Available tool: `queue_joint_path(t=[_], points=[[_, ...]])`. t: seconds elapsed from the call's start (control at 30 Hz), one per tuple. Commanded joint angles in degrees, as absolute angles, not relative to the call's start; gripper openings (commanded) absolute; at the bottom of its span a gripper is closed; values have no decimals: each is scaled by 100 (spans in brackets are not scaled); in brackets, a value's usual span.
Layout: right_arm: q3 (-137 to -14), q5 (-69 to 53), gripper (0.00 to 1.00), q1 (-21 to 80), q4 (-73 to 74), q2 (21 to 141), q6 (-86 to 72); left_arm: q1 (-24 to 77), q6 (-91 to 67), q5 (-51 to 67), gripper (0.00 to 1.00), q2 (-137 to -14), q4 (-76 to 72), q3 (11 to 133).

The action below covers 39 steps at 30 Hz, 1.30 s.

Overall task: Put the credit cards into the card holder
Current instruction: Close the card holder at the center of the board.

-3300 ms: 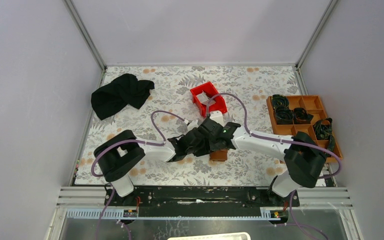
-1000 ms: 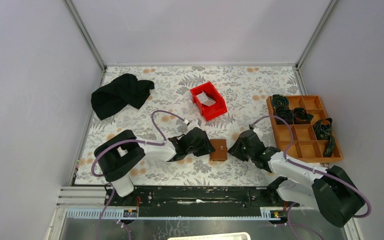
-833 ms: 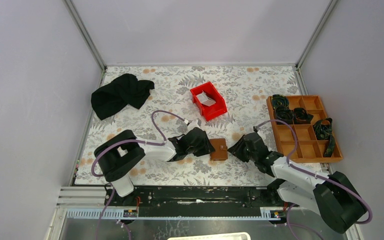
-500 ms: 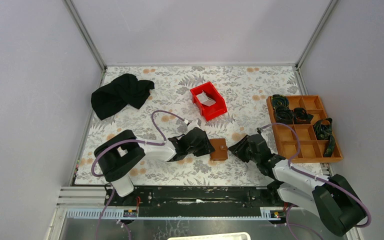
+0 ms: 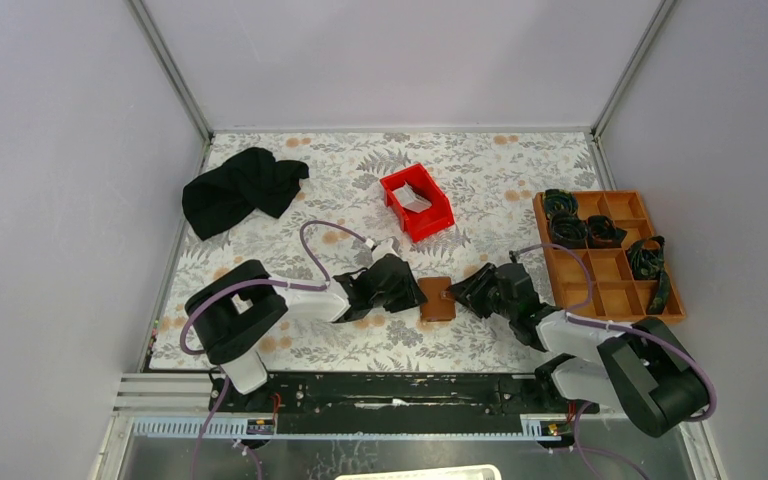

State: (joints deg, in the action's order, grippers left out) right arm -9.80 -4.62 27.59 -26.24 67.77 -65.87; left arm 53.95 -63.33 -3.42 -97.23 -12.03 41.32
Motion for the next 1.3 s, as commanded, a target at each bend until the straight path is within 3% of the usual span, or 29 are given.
queue_joint_path(t=[0.0, 0.57, 1.27], points=[[-1032, -789, 45, 2722, -2922, 7097, -6612, 5297, -6074, -515, 41, -9881, -44, 3850], [-1143, -872, 45, 2717, -2194, 6698, -6001, 5265, -6056, -418, 40, -10050, -129, 3945], [-1524, -1300, 46, 2721, -2029, 7461, -5573, 5265, -6020, -393, 40, -10143, -122, 3997]])
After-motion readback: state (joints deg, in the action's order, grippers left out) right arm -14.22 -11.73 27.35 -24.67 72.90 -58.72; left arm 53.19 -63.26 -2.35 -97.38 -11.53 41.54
